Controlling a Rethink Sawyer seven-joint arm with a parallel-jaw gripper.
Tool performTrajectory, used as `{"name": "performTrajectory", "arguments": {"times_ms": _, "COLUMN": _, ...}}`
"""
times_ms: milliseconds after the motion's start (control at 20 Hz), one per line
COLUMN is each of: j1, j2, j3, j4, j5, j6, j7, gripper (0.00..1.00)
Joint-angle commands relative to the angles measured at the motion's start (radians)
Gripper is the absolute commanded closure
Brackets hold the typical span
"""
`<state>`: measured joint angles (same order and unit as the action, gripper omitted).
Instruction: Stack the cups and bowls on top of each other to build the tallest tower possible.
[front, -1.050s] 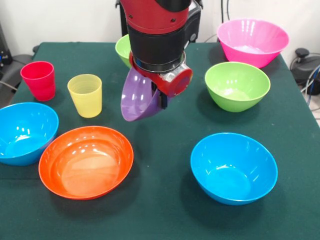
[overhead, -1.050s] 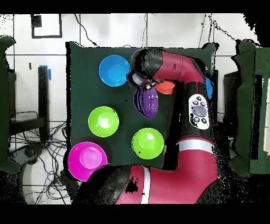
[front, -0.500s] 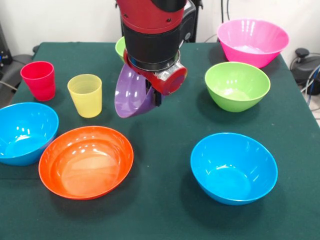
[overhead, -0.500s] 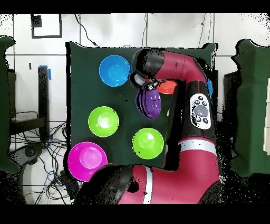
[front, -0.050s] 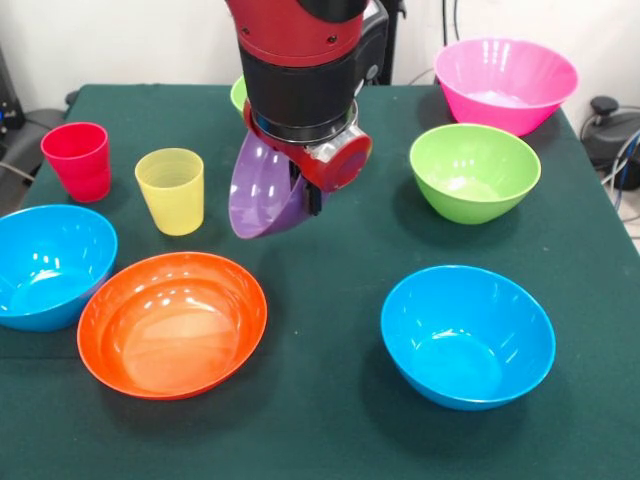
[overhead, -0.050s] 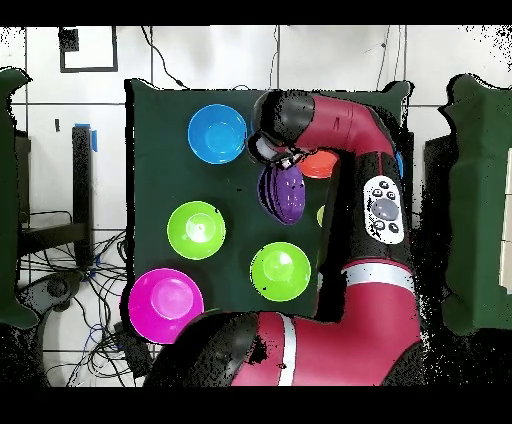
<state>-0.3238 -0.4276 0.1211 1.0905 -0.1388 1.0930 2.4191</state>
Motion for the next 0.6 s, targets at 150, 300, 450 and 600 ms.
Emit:
{"name": "performTrajectory", "arguments": {"times_ms": 150, "j1": -0.046, "j2": -0.027, "j3": 0.146, "j4": -0.033, "j5": -0.018, "j6": 0.113, "j7": -0.316, "gripper": 1.00}}
{"name": "performTrajectory", "arguments": {"times_ms": 300, "j1": -0.059, "j2": -0.026, "j3": 0.169, "j4": -0.033, "j5": -0.015, "j6": 0.102, "j7": -0.322, "gripper": 1.00}}
{"name": "performTrajectory", "arguments": {"times_ms": 450, "j1": -0.066, "j2": -0.026, "j3": 0.183, "j4": -0.030, "j5": -0.014, "j6": 0.107, "j7": -0.317, "gripper": 1.00}}
{"name": "performTrajectory", "arguments": {"times_ms": 600, "j1": -0.075, "j2": -0.027, "j3": 0.193, "j4": -0.031, "j5": -0.024, "j6": 0.114, "j7": -0.323, "gripper": 1.00}}
